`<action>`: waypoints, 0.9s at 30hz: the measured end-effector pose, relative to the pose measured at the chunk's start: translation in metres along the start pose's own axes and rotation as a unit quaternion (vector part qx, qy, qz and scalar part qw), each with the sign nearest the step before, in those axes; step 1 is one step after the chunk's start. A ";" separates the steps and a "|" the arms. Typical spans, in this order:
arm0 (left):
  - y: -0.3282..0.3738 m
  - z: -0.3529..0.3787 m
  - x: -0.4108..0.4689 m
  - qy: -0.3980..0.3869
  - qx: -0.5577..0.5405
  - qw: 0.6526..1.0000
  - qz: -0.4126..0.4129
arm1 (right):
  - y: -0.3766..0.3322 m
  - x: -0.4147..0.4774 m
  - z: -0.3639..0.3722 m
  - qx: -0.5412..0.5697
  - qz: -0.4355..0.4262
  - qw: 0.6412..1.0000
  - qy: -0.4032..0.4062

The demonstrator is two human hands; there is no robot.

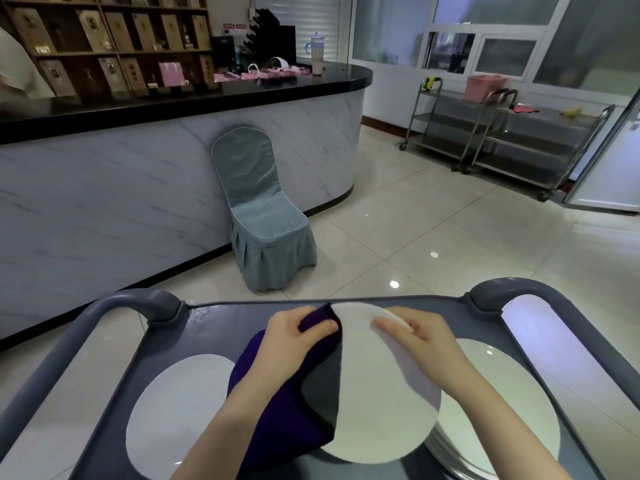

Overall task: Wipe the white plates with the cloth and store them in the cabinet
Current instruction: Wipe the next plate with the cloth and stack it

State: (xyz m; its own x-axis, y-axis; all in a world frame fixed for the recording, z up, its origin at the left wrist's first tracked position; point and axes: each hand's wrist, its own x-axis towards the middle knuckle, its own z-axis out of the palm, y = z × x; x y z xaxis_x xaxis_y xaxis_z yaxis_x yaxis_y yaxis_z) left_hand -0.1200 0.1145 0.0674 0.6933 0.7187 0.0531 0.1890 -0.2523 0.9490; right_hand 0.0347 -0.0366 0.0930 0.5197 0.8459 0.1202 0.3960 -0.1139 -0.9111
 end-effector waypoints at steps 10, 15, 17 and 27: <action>-0.010 0.002 0.000 0.041 -0.029 0.998 -0.023 | 0.002 -0.006 -0.005 0.030 0.042 0.998 0.036; -0.003 0.003 0.006 -0.085 0.056 0.995 0.017 | 0.003 -0.001 0.005 -0.039 0.006 0.997 -0.065; -0.004 0.003 0.002 -0.012 -0.016 1.000 -0.024 | 0.003 0.000 -0.004 -0.001 0.020 1.000 -0.005; -0.012 0.022 -0.009 0.244 -0.262 0.911 -0.204 | 0.023 -0.019 0.045 0.222 0.143 0.931 0.251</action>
State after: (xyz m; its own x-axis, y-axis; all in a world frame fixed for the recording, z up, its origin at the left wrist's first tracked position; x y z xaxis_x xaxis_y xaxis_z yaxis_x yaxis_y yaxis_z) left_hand -0.1133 0.0970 0.0484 0.2230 0.9185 -0.3265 -0.0851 0.3520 0.9321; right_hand 0.0001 -0.0315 0.0520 0.8882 0.4515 -0.0857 -0.1077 0.0234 -0.9939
